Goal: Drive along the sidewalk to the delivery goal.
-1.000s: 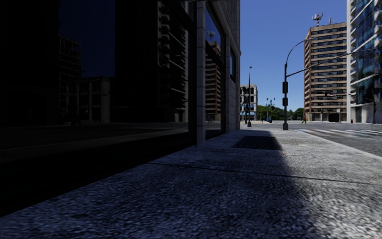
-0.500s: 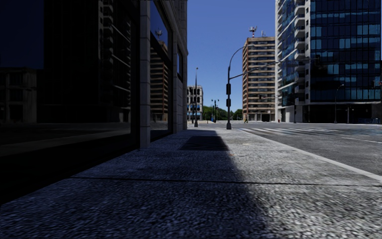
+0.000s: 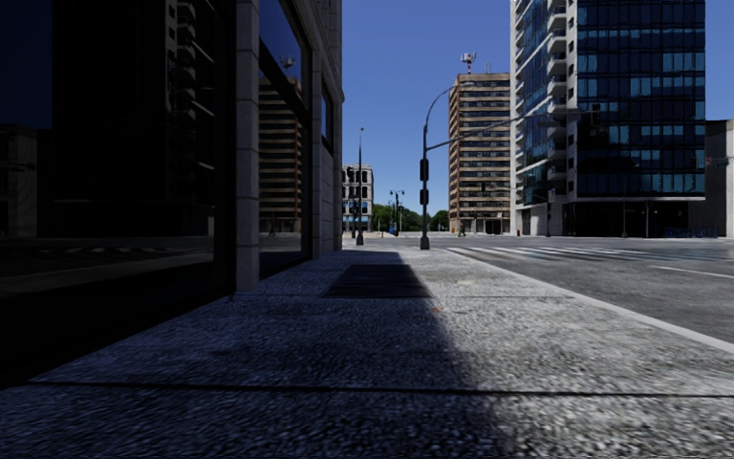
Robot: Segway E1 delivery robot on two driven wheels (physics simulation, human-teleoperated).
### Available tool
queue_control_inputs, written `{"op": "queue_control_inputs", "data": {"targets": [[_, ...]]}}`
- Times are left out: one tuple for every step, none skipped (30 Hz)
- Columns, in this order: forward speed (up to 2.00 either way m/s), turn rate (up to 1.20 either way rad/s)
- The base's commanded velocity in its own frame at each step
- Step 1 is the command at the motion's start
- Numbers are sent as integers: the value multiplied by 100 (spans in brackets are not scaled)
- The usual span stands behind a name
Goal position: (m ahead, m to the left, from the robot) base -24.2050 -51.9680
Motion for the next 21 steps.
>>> {"op": "queue_control_inputs", "data": {"targets": [[200, 0], [200, 0], [200, 0], [200, 0], [200, 0], [200, 0], [200, 0], [200, 0], [200, 0], [200, 0], [200, 0], [200, 0], [200, 0], [200, 0], [200, 0], [200, 0], [200, 0], [200, 0], [200, 0], [200, 0], [200, 0]]}}
